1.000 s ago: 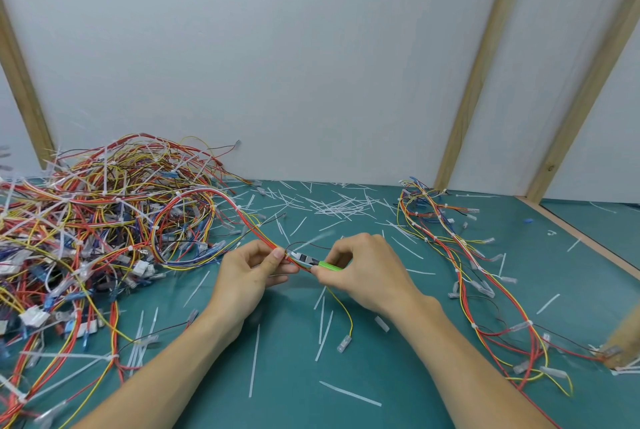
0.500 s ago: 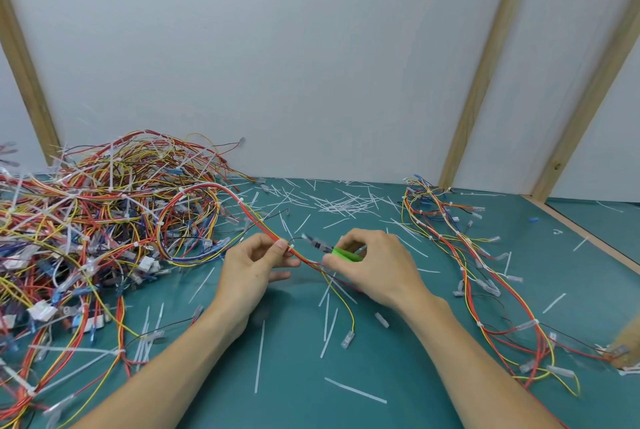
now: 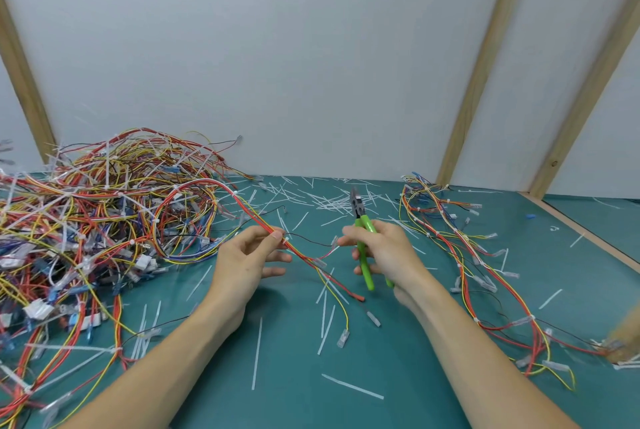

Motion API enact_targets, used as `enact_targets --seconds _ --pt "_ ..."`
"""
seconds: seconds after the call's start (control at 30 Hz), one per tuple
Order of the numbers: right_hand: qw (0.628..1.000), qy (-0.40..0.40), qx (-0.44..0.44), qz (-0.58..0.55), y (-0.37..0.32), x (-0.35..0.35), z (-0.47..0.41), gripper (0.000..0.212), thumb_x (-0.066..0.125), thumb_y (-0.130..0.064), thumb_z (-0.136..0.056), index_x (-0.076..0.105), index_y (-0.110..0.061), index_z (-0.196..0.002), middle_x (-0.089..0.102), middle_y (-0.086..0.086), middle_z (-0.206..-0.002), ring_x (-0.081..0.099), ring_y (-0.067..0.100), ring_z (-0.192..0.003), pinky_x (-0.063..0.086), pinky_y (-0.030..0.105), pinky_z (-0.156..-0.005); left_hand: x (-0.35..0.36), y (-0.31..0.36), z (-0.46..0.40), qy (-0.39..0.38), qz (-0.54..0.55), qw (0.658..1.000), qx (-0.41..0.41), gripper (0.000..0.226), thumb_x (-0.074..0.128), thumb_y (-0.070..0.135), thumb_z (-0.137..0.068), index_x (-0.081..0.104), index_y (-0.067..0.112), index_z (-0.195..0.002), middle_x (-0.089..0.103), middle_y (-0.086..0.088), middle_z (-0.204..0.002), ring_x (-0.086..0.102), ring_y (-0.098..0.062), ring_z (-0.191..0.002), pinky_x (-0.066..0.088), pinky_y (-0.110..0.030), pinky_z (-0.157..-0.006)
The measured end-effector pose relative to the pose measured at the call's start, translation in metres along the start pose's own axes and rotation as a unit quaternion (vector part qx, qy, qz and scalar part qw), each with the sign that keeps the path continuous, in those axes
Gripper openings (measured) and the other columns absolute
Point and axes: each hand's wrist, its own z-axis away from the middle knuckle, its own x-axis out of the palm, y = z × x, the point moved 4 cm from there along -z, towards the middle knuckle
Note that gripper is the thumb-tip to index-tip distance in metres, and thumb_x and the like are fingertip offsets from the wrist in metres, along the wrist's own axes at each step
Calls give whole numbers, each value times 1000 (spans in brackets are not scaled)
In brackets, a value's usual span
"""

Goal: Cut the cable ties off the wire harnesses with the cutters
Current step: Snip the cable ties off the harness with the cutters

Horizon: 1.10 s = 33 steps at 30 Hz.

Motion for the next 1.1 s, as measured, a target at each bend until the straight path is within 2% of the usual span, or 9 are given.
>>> enact_targets --seconds 0.1,0.3,0.43,0.53,0.67,0.77,0.9,1.03,1.1 --pt "999 -12 -8 32 3 2 1 23 83 -12 -81 65 -11 -95 64 3 -73 54 12 -59 51 30 -53 1 1 1 -1 2 1000 -1 11 67 20 -95 71 10 -95 74 -4 -84 74 -20 -73 59 -27 -59" --pt "994 -74 -57 50 0 16 5 18 70 1 -88 59 -11 -95 80 5 -92 56 10 -57 54 29 -53 2 1 2 -9 0 1000 -1 10 68 20 -95 70 10 -91 76 -6 -85 76 -23 -79 60 -28 -61" --pt "990 -79 -74 86 -1 13 4 18 77 -2 -84 63 -10 -91 78 13 -91 58 15 -62 52 31 -54 -2 6 0 12 5 1000 14 12 67 18 -95 69 10 -87 74 -5 -77 76 -21 -77 58 -26 -57" --pt "986 -128 -40 102 4 14 6 24 85 -9 -81 67 -5 -97 71 2 -74 60 15 -63 54 33 -56 -5 8 -1 22 17 1000 15 12 68 18 -94 69 11 -85 74 -6 -75 76 -20 -75 58 -25 -57" --pt "970 -220 -4 108 7 20 12 24 83 -14 -84 66 -11 -100 75 8 -93 63 18 -74 56 34 -63 -3 9 -1 1 77 997 -10 12 69 18 -92 70 13 -81 73 -8 -74 74 -19 -72 58 -24 -58" --pt "955 -290 7 57 4 24 18 36 81 -18 -83 65 -7 -113 77 8 -105 66 16 -77 60 31 -65 -2 11 -1 -11 121 992 -28 13 71 18 -90 72 15 -77 71 -7 -74 74 -18 -71 58 -24 -58" --pt "964 -263 -22 36 -1 26 16 28 82 -4 -83 63 -9 -104 69 2 -86 64 17 -71 58 36 -69 -1 12 0 -19 142 989 -34 14 71 21 -88 72 15 -75 71 -5 -74 75 -18 -73 58 -23 -58" --pt "968 -233 -30 81 -1 22 15 24 78 3 -84 61 -10 -96 69 4 -85 61 24 -67 53 40 -65 -1 15 -1 -28 148 988 -27 11 75 28 -78 72 18 -73 71 -3 -75 74 -16 -74 58 -23 -59" --pt "976 -194 -36 91 -1 20 13 26 76 8 -83 61 -11 -93 72 5 -84 64 20 -66 52 38 -65 -5 17 -3 -25 144 989 -19 16 75 32 -76 70 17 -80 71 -2 -77 74 -15 -76 59 -24 -59"
